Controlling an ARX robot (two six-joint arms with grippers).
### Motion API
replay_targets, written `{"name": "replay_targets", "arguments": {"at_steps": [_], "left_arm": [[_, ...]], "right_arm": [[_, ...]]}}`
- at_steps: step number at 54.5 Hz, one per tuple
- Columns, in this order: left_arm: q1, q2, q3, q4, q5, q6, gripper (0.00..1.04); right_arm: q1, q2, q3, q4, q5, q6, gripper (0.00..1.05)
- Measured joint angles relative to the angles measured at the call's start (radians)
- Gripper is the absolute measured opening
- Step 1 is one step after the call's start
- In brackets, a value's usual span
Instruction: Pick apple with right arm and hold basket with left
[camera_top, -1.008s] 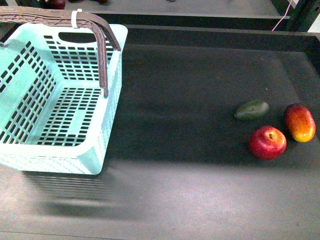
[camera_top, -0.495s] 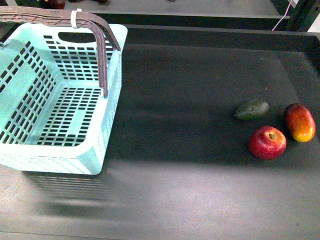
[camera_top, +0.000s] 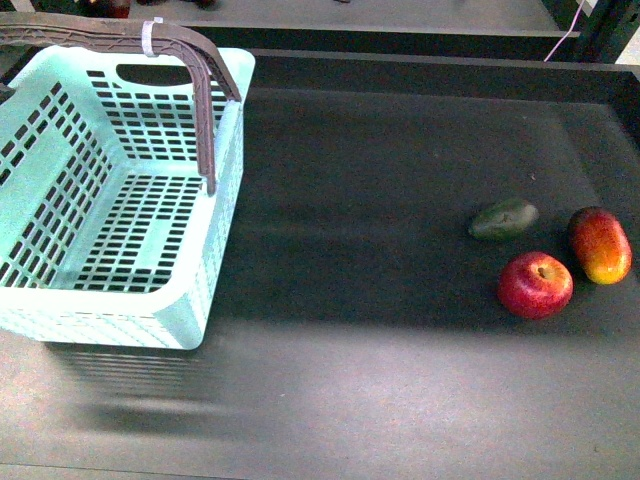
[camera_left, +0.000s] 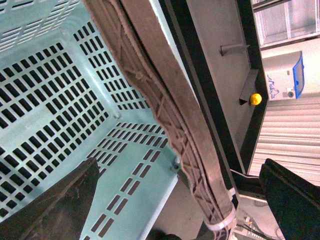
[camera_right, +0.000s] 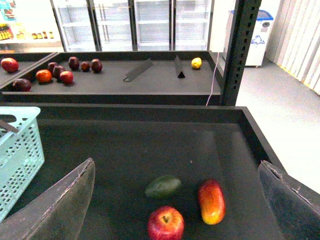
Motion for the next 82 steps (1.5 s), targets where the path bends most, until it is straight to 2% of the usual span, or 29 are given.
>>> {"name": "replay_targets", "arguments": {"at_steps": [25,41,44,52,66,69,82], "left_arm": [[0.013,0.191,0.208,-0.043,-0.020,-0.059,0.98],[0.014,0.219,0.233,-0.043,-0.020,-0.094,0.98],[0.014,0.219,0.233,-0.043,-0.021,-0.100,0.92],[0.014,0.219,0.233,-0.043,-0.026,-0.114,0.65],[0.013,0.224,0.246,-0.057,-0.032,-0.172,0.26],[0.010,0.224,0.249,-0.057,-0.032,-0.196,0.23],[-0.003,0.213,0.249,-0.073,-0.032,-0.214,0.21]], "right_arm": [[0.000,0.000,0.000,0.000,0.000,0.000,0.96],[0.000,0.000,0.000,0.000,0.000,0.000,0.96],[0.000,0.000,0.000,0.000,0.000,0.000,0.96],[0.000,0.000,0.000,0.000,0.000,0.000,0.96],[0.000,0.000,0.000,0.000,0.000,0.000,0.96],[0.000,0.000,0.000,0.000,0.000,0.000,0.96],[0.000,0.000,0.000,0.000,0.000,0.000,0.96]]}}
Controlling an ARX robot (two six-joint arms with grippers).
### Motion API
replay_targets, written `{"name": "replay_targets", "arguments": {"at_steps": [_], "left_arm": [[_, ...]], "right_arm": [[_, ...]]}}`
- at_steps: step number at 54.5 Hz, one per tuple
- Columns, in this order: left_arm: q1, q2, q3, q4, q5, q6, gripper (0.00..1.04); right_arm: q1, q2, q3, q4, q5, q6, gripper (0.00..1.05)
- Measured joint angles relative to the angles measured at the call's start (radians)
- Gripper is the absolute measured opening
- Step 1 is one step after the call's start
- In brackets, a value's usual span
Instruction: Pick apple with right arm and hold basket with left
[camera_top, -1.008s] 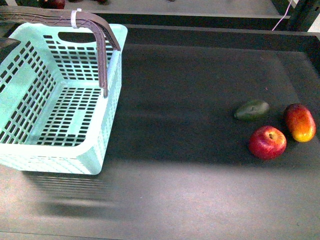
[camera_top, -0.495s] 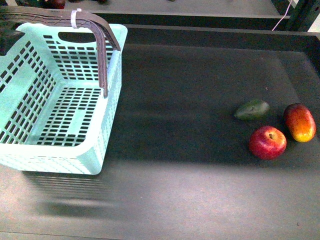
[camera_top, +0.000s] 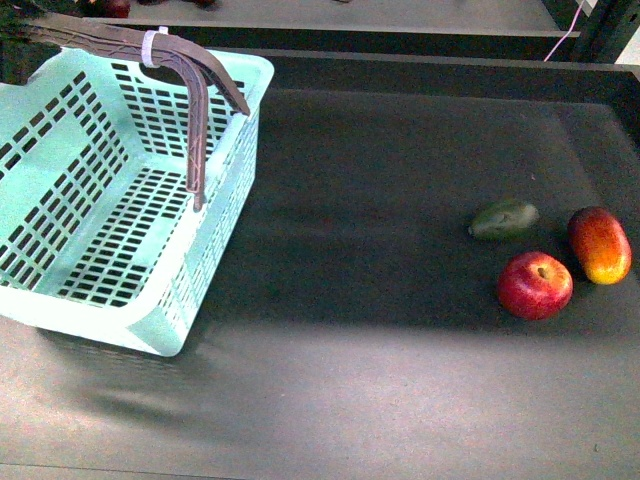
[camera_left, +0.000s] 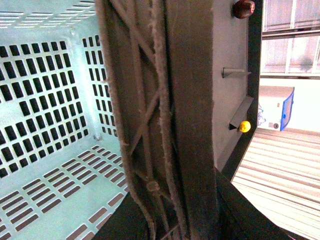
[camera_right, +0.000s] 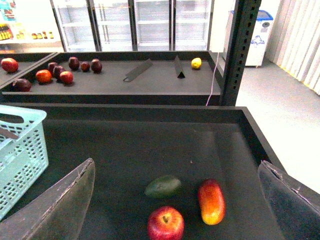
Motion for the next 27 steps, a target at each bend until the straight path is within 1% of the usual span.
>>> {"name": "replay_targets", "arguments": {"at_steps": [17,27], "left_arm": [[-0.032,-0.134,-0.038,-0.059,0.027,0.064,0.20],[-0.058,-0.228,-0.052,-0.107,0.086,0.088,0.20]], "right_arm": [[0.000,0.000,0.000,0.000,0.000,0.000,0.96],[0.000,0.000,0.000,0.000,0.000,0.000,0.96]]}}
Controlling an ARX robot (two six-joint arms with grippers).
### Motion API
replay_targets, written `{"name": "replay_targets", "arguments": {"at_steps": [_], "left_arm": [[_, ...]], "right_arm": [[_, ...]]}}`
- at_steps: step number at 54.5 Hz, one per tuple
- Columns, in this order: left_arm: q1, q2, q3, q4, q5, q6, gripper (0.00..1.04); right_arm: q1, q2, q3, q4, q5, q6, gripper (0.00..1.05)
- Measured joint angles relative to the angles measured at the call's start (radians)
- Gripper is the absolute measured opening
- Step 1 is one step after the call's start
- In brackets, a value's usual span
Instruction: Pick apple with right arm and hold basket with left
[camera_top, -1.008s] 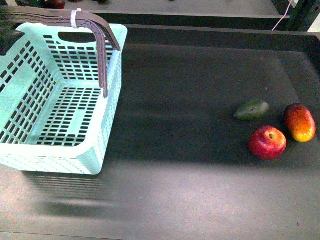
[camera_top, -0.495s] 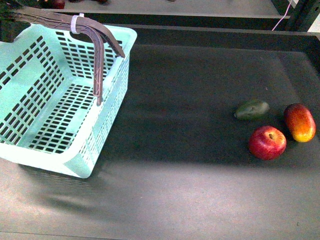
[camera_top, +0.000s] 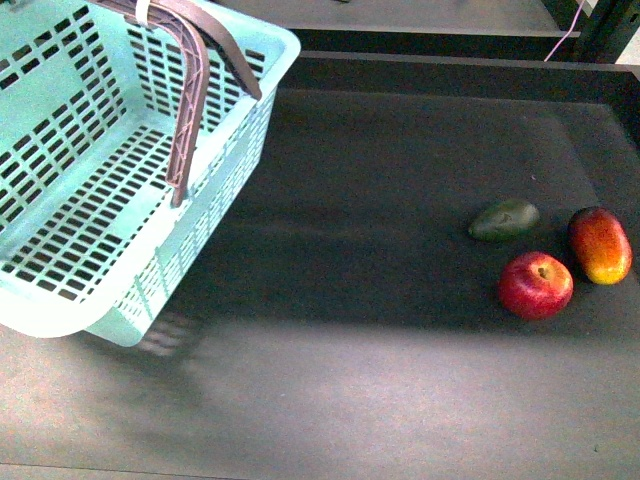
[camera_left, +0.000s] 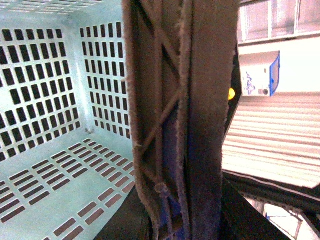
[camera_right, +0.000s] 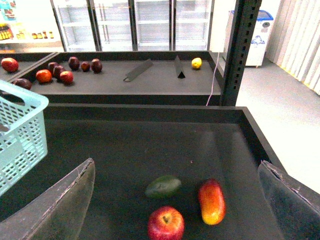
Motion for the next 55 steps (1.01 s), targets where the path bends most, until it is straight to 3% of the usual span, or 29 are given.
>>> {"name": "replay_targets", "arguments": {"at_steps": [16,38,55], "left_arm": [[-0.087,-0.133,-0.019,-0.085,0.057,0.038,0.20],[-0.320,-0.207,-0.016,-0.139,0.066,0.128,0.20],[-0.389,-0.207,-0.011,-0.146,0.071,0.182,0.20]], "right_arm": [[0.000,0.000,0.000,0.000,0.000,0.000,0.96],[0.000,0.000,0.000,0.000,0.000,0.000,0.96],[0.000,0.000,0.000,0.000,0.000,0.000,0.96]]}}
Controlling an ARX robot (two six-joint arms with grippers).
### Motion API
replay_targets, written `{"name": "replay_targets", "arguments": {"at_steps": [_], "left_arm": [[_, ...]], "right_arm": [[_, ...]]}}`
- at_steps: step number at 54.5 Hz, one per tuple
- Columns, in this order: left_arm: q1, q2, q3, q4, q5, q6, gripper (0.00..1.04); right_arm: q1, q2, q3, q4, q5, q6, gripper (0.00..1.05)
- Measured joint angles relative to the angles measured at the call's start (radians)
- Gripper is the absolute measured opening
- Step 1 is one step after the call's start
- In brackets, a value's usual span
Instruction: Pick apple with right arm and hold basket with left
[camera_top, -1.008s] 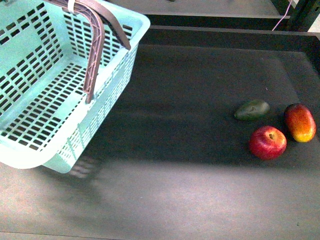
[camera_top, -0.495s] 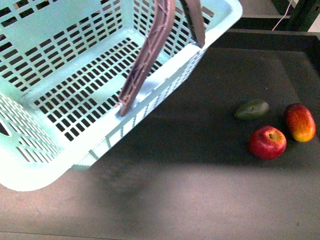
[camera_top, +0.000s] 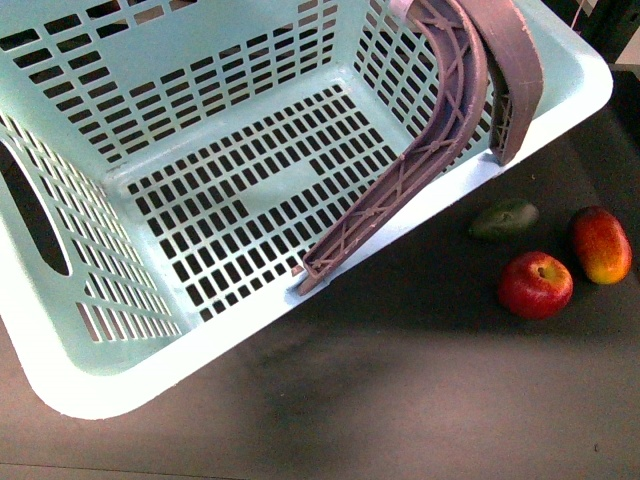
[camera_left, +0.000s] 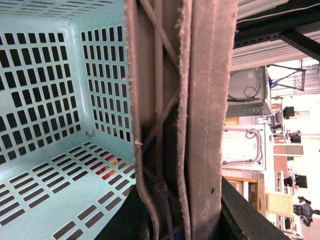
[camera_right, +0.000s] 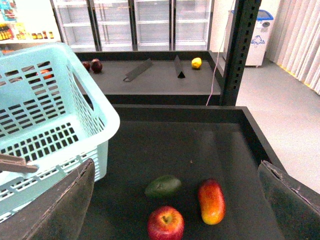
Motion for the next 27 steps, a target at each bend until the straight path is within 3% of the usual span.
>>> {"name": "replay_targets", "arguments": {"at_steps": [27], "left_arm": [[-0.006,-0.019,0.000,0.021,0.003,-0.002,0.20]], "right_arm": [[0.000,0.000,0.000,0.000,0.000,0.000,0.96]]}}
